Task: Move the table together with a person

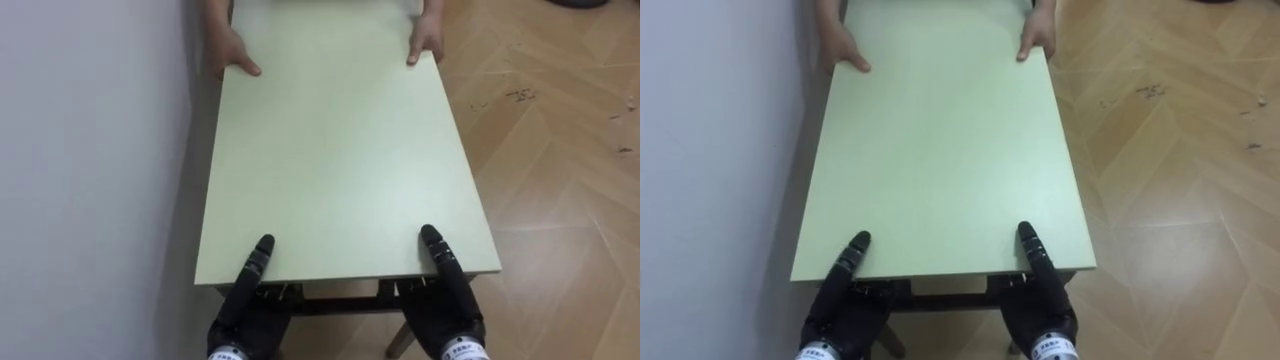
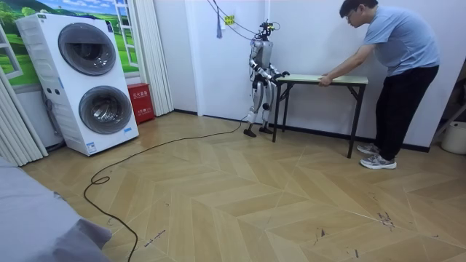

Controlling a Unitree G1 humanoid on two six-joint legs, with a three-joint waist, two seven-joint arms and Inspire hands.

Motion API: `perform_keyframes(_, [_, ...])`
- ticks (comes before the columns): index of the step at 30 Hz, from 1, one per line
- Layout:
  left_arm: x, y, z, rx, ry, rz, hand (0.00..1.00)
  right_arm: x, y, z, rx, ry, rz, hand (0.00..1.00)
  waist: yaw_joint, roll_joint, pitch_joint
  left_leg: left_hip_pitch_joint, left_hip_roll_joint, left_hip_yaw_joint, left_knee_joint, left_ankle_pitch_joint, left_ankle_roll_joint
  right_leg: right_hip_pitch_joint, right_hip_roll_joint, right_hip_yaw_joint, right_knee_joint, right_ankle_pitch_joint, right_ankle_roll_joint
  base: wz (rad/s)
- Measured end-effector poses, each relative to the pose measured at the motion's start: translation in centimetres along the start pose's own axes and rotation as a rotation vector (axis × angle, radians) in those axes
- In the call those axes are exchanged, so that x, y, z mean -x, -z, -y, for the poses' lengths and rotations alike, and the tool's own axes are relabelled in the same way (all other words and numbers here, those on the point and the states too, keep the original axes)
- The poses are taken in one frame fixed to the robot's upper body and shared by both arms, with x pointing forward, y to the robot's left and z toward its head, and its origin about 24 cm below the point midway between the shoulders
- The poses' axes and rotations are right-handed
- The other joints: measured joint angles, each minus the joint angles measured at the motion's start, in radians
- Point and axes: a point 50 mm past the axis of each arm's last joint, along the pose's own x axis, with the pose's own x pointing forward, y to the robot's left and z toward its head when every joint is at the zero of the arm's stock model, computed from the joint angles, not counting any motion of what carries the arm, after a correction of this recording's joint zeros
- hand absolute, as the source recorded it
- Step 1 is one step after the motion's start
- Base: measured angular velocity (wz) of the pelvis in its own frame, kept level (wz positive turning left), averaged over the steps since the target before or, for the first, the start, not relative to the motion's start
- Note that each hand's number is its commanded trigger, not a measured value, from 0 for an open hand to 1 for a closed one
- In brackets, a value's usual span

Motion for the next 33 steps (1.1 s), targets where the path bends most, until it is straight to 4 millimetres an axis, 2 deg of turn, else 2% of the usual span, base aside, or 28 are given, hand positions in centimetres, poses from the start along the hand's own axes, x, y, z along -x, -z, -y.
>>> perform_keyframes(3, [-0.3,-0.2,-0.2,-0.095,0.000,-0.008,0.00,0.0,-0.3,0.0,0.052,-0.026,-0.009,0.00,0.000,0.001,-0.0016,0.000,0.001,0.003,0.001,0.001,-0.001,0.000,0.000,-0.004,0.000,0.000,0.000,-0.05])
perform_keyframes(6, [-0.6,-0.2,-0.8,-0.124,-0.011,-0.022,0.00,0.1,-0.5,0.2,0.071,-0.048,-0.022,0.00,0.001,0.004,-0.0127,0.001,0.002,0.003,0.002,0.001,-0.001,0.002,0.001,-0.005,0.000,0.000,0.000,-0.01])
perform_keyframes(11, [-1.0,-0.4,-1.1,-0.132,-0.011,-0.027,0.00,0.0,-0.6,-0.2,0.066,-0.101,-0.021,0.00,0.002,0.003,-0.0183,0.012,0.002,0.002,0.004,-0.002,-0.006,0.014,0.002,-0.012,-0.001,-0.001,0.002,-0.05])
perform_keyframes(15, [-1.0,-0.6,-1.3,-0.133,-0.016,-0.025,0.00,-0.1,-0.5,-0.3,0.065,-0.117,-0.030,0.00,0.006,0.003,-0.0186,0.013,0.002,-0.001,0.007,-0.001,-0.005,0.013,0.002,-0.013,-0.002,-0.003,0.005,-0.14])
perform_keyframes(21, [-0.8,-0.6,-1.9,-0.144,-0.022,-0.048,0.00,0.0,-0.2,0.5,0.063,-0.095,-0.056,0.00,0.003,0.004,-0.0210,0.015,0.001,-0.002,0.010,0.007,-0.013,0.018,0.004,-0.011,-0.018,-0.008,0.003,-0.02])
perform_keyframes(26, [-0.4,0.0,-3.3,-0.173,-0.073,-0.080,0.00,0.2,0.0,1.8,0.064,-0.043,-0.069,0.00,0.003,-0.003,-0.0205,0.017,-0.006,-0.006,0.006,0.005,-0.009,0.021,-0.002,-0.011,-0.019,-0.014,0.006,0.02])
perform_keyframes(33, [-0.1,0.3,-4.3,-0.190,-0.115,-0.102,0.00,0.3,0.2,2.3,0.087,-0.033,-0.080,0.00,0.001,-0.012,-0.0202,0.016,-0.009,-0.007,0.002,0.005,-0.007,0.023,-0.003,-0.016,-0.020,-0.017,0.005,0.03])
